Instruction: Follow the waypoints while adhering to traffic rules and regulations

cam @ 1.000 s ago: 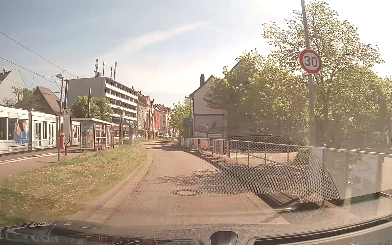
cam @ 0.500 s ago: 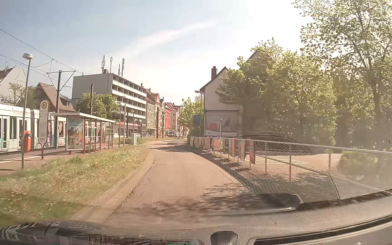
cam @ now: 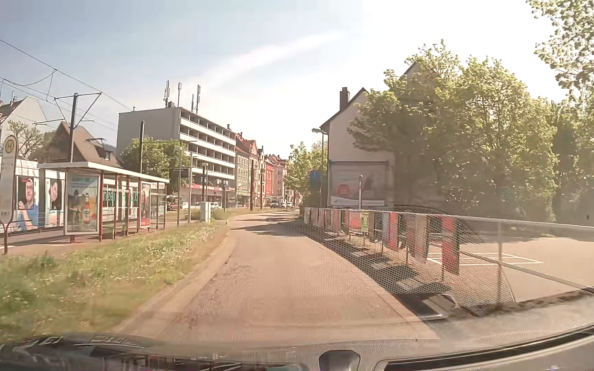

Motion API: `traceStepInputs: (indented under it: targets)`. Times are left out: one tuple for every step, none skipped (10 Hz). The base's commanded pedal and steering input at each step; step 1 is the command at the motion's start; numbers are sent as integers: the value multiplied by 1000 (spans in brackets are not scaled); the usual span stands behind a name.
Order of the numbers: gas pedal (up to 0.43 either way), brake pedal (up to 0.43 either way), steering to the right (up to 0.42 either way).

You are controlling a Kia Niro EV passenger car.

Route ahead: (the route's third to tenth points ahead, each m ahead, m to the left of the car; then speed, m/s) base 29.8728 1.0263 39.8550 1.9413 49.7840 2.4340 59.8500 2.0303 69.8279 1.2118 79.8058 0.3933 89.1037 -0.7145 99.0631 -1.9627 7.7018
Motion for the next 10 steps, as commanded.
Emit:
traceStepInputs:
  targets:
    - [0,0,-39]
    - [0,0,-38]
    - [0,0,-36]
    - [0,0,-36]
    - [0,0,-35]
    - [0,0,-35]
    - [0,0,-36]
    - [8,0,-35]
    - [8,0,-36]
    - [8,0,-36]
